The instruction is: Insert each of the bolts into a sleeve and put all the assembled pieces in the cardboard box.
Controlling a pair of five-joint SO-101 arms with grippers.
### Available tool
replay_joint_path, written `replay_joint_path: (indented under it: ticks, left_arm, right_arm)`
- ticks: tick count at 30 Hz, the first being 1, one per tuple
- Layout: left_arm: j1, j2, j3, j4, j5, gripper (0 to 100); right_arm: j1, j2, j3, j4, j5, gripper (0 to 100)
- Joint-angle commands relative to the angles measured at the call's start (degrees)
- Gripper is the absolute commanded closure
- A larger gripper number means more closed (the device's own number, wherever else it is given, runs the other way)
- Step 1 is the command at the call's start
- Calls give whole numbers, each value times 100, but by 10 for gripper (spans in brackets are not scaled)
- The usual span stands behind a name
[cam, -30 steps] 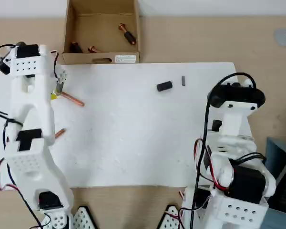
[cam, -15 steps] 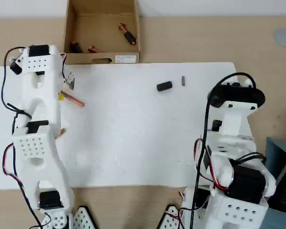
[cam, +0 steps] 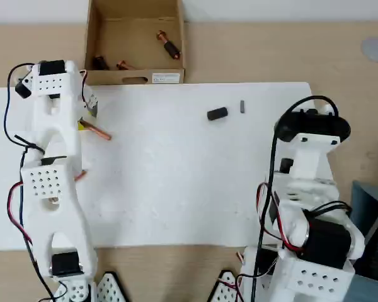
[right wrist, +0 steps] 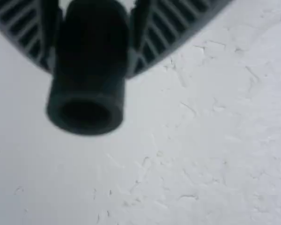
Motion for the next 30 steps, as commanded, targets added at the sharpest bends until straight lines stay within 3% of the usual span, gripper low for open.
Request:
replay_joint_path:
  ticks: [1, 5, 14, 19, 24, 30]
  left_arm:
    - [-70, 145, -185, 0, 18, 873]
    - [-62, 242, -167, 0, 9, 1000]
    - [-18, 312, -246, 220, 9, 995]
    - [18, -4, -1108, 862, -18, 996]
    - [202, -541, -2075, 1284, -343, 997]
    - [457, -1780, -1943, 1284, -589, 998]
  right_arm:
    - [40, -75, -4, -105, -53, 989]
    - [40, -75, -4, -97, -53, 989]
    - [40, -75, -4, -97, -53, 989]
    - [40, -75, -48, -88, -53, 989]
    - [40, -75, -347, 53, -53, 989]
    - [40, -75, -453, 88, -9, 989]
